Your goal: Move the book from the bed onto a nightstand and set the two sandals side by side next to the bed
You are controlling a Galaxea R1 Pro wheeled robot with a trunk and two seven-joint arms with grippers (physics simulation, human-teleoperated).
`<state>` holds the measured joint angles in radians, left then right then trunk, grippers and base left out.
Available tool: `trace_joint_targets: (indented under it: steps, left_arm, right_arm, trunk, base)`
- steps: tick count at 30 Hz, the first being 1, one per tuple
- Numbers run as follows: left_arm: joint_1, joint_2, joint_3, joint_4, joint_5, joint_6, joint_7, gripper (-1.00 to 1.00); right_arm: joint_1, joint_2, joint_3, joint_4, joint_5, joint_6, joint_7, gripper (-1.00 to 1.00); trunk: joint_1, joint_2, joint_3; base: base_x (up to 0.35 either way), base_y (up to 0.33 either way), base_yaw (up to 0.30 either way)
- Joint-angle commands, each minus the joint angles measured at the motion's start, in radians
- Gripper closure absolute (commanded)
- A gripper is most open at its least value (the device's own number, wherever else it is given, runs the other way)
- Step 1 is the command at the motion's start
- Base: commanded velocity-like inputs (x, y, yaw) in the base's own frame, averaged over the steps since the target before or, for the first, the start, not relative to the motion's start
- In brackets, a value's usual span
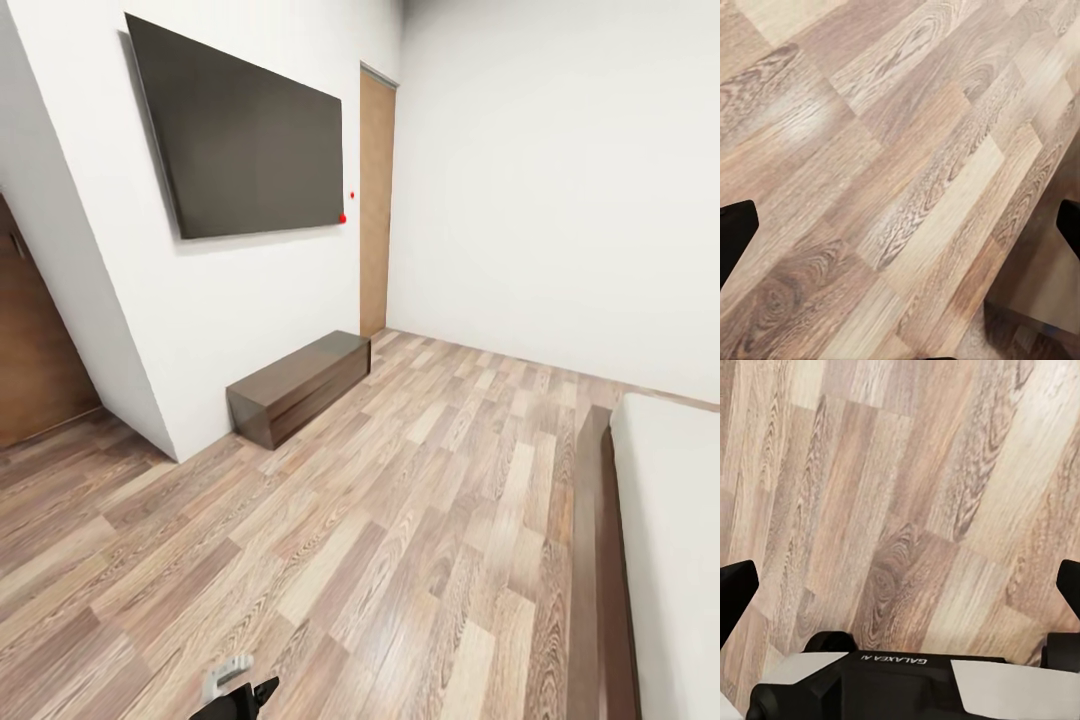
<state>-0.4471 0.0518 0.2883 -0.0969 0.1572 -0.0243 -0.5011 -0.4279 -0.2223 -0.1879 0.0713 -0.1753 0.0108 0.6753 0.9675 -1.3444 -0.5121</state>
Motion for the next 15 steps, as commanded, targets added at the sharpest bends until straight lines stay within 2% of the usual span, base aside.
trace_joint_targets:
  steps: [1,15]
  left_arm:
    - [-0.001,0.0,-0.003,0.002,0.008,-0.002,-0.004,-1.0]
    - [-0.001,0.0,-0.003,0.002,0.008,-0.002,-0.004,-1.0]
  right_arm:
    - [-0.002,0.0,-0.001,0.004,-0.009,0.001,0.005,-1.0]
    - [-0.002,0.0,-0.001,0.004,-0.009,0.0,0.004,-1.0]
  trunk:
    - [0.0,-0.001,0.001]
    - [0.0,-0.001,0.02]
  base:
    - [0.0,0.0,0.0]
    - [0.0,0.0,0.0]
